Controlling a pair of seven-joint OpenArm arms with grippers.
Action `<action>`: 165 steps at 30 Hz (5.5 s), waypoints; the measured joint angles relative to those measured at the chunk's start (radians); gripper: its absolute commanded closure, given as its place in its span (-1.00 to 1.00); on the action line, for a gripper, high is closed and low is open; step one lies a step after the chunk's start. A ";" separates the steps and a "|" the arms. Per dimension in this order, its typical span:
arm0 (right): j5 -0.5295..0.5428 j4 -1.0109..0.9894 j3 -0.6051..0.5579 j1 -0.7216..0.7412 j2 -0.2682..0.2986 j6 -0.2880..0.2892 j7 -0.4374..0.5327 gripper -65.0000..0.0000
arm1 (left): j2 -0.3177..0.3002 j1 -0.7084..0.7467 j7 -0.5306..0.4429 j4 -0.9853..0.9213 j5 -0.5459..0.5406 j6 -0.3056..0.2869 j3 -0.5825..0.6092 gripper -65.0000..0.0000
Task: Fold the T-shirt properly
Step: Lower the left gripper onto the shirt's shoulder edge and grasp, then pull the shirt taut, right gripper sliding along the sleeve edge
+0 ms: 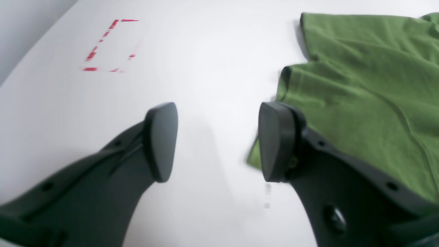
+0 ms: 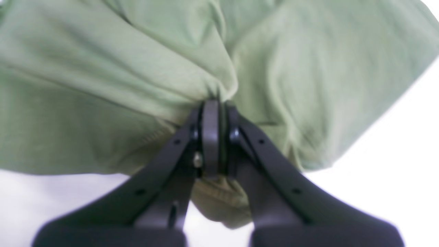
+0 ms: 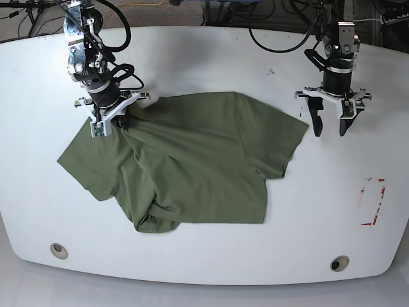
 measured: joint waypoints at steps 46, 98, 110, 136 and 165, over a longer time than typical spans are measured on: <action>0.006 0.069 0.055 -0.005 -0.003 0.012 -0.042 -0.42 | -0.002 -0.151 0.163 -0.053 -0.011 -0.101 0.059 -0.63; -0.006 0.010 0.182 -0.019 -0.024 0.037 -0.064 -1.00 | 0.000 -0.180 0.631 0.093 -0.351 -0.103 0.031 -0.32; -0.011 -0.010 0.168 0.017 -0.030 0.039 -0.067 -1.00 | 0.006 -0.125 0.451 -0.038 -0.184 -0.089 0.063 -0.23; -0.004 0.028 0.176 0.000 -0.034 0.049 -0.062 -1.00 | 0.024 -0.180 0.527 -0.094 -0.208 -0.102 0.074 -0.15; 0.013 0.028 0.196 -0.021 -0.045 0.056 -0.042 -1.00 | 0.020 -0.153 0.486 -0.064 -0.211 -0.153 0.077 0.56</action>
